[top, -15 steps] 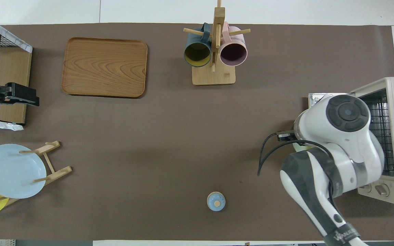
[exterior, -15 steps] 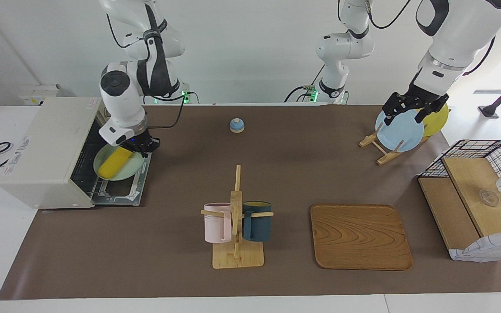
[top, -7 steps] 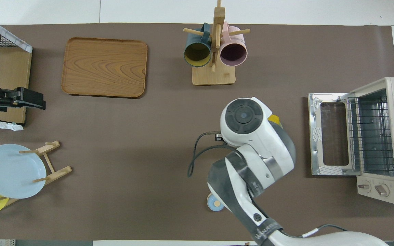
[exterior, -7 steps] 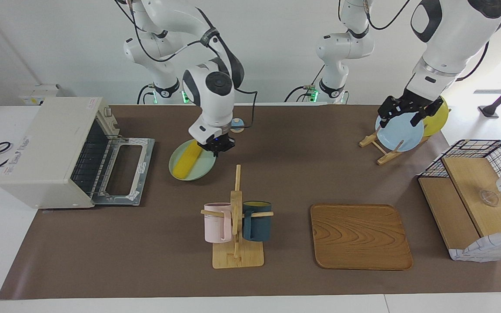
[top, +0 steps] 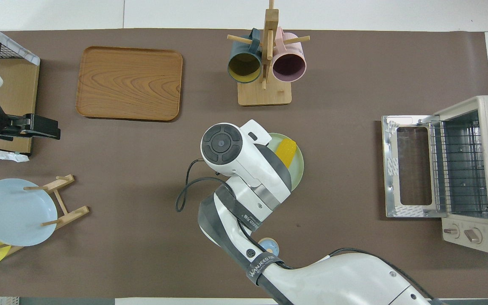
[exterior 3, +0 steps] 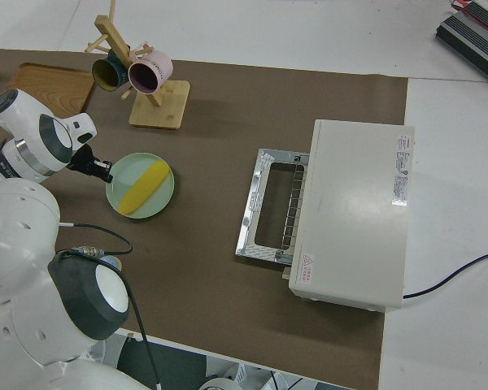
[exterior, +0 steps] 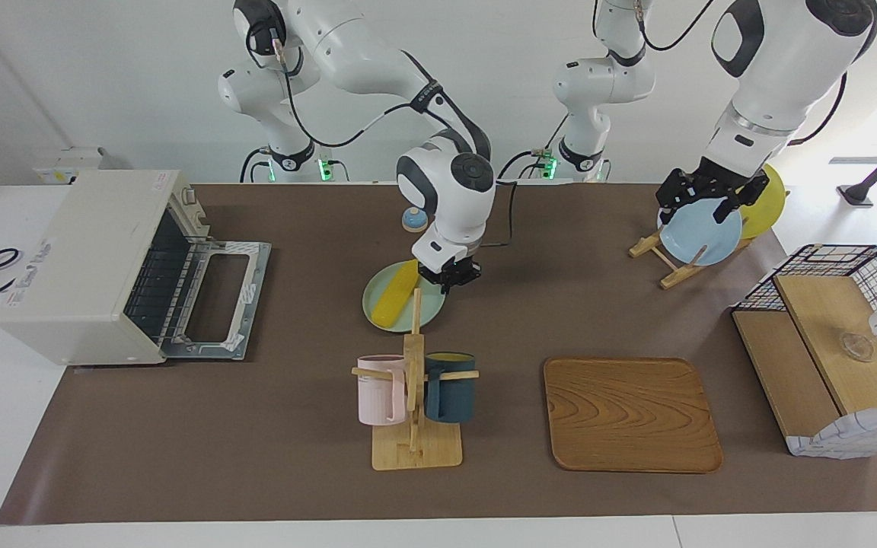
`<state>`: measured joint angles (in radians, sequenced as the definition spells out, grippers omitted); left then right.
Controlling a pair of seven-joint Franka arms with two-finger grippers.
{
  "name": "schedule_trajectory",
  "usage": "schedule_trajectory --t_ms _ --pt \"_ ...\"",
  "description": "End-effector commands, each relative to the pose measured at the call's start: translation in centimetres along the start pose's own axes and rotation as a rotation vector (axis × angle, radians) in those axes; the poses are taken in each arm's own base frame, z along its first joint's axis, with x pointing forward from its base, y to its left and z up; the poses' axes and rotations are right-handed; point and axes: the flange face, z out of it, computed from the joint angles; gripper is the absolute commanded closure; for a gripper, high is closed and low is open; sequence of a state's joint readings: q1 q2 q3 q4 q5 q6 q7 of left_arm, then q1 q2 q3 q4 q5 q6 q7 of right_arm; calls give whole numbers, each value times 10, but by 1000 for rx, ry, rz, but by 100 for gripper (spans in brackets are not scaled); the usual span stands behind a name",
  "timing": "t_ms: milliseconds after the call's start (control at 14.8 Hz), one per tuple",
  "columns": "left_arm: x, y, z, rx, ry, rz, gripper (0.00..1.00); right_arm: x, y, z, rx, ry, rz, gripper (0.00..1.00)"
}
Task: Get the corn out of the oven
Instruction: 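Pull the green plate with corn out and set it on the table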
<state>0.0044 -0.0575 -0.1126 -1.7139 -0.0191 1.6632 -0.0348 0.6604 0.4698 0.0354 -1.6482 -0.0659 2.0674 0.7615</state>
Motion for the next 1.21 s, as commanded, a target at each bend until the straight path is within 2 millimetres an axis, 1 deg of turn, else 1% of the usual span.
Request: schedule_trajectory --t_ms 0,67,135,202,270,337,404,472,539,607,674,742,809,876,944,1011,1079,1146 --pt "-12 12 4 -9 0 58 0 -6 -17 -7 69 3 46 100" --pt "-13 17 3 -11 3 73 0 -2 -15 -7 108 -17 96 95" --pt "-13 18 3 -10 5 76 0 2 -13 -7 151 -42 137 78" --pt "-13 18 3 -10 6 78 0 4 -12 -4 167 -54 155 67" --pt "-14 23 5 -13 3 85 0 4 -13 -6 174 -57 160 64" --pt "-14 27 6 -18 3 92 0 5 -12 -11 180 -49 157 59" --pt "-14 29 6 -21 2 95 0 9 -8 -20 189 -37 153 48" --pt "-14 32 6 -21 2 99 0 14 0 -32 200 -22 152 46" --pt "-14 32 6 -21 4 101 0 13 4 -46 197 -14 138 50" --pt "-15 34 6 -24 4 105 0 13 18 -61 180 -19 134 56" --pt "-14 41 6 -37 6 114 0 15 40 -77 154 -43 126 63" --pt "-13 43 7 -48 8 114 0 10 64 -97 118 -75 131 73" --pt "-12 45 9 -51 8 129 0 3 87 -107 82 -96 143 82" --pt "-11 52 13 -69 3 155 0 -5 119 -112 42 -122 167 92" --pt "-11 65 15 -89 9 175 0 -18 143 -108 11 -138 165 97" --pt "-8 76 25 -95 9 191 0 -29 165 -97 -26 -150 167 100" --pt "-8 94 33 -98 10 222 0 -33 187 -85 -77 -156 171 100" --pt "-9 113 41 -114 8 249 0 -38 211 -67 -139 -166 140 100"
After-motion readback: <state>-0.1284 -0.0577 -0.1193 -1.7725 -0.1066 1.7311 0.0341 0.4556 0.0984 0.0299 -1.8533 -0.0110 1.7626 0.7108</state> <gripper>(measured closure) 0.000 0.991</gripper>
